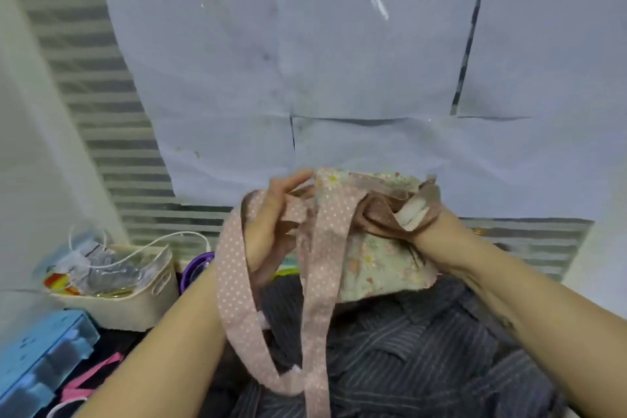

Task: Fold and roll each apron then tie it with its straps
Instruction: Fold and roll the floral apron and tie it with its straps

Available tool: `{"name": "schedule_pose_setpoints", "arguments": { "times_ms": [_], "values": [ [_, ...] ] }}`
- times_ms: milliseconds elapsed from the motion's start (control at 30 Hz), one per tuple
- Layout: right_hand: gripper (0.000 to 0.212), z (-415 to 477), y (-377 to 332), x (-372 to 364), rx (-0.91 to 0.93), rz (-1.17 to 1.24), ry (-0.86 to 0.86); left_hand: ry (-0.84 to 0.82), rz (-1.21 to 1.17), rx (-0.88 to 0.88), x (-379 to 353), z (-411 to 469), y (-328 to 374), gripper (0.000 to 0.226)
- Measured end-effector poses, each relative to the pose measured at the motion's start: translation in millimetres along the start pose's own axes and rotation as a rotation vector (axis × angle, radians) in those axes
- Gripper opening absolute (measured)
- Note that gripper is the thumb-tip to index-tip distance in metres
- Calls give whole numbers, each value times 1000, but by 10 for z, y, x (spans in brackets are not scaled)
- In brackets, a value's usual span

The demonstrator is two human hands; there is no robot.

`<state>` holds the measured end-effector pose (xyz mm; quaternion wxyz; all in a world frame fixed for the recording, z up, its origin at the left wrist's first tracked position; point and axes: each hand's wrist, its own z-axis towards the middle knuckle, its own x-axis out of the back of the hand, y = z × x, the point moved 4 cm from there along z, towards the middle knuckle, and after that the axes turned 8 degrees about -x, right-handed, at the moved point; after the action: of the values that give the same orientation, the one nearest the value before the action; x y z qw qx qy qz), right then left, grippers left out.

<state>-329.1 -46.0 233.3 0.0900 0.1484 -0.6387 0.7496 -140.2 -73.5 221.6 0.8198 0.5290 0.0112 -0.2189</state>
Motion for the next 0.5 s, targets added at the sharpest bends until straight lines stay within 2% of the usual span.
{"name": "schedule_pose_setpoints", "arguments": {
  "times_ms": [33, 67, 100, 167, 200, 233, 267, 300, 333, 367, 400, 433, 500],
  "values": [
    [93, -20, -44, 102, 25, -24, 22, 39, -100, 11, 21, 44, 87, 43],
    [91, -53, -85, 197, 61, 0, 32, 82, -189, 11, 88, 91, 133, 36],
    [71, -104, -155, 281, 88, 40, 35, 78, -244, 3, 125, 115, 196, 32],
    [25, -219, -291, 398, 117, 65, -20, 13, -196, 51, 217, 111, 250, 46],
    [18, -245, -333, 481, 126, 44, -19, -28, -91, 116, 266, 85, 252, 51],
    [23, -279, -366, 537, 142, -6, -6, -68, 43, 217, 355, 64, 228, 48],
    [49, -271, -368, 600, 152, -59, 20, -120, 181, 332, 418, 32, 218, 38],
    [90, -282, -384, 657, 140, -135, 46, -174, 360, 425, 452, 5, 231, 24],
    [120, -321, -417, 714, 137, -180, 66, -231, 622, 462, 474, 6, 266, 18],
    [128, -353, -460, 755, 141, -189, 62, -243, 868, 441, 485, 40, 309, 18],
    [119, -367, -506, 772, 130, -215, 63, -210, 1081, 341, 460, 93, 371, 22],
    [102, -392, -562, 780, 105, -229, 74, -128, 1166, 227, 360, 131, 455, 25],
    [73, -354, -571, 851, 138, -304, 89, 40, 1076, -53, 5, 118, 674, 16]
  ]
}}
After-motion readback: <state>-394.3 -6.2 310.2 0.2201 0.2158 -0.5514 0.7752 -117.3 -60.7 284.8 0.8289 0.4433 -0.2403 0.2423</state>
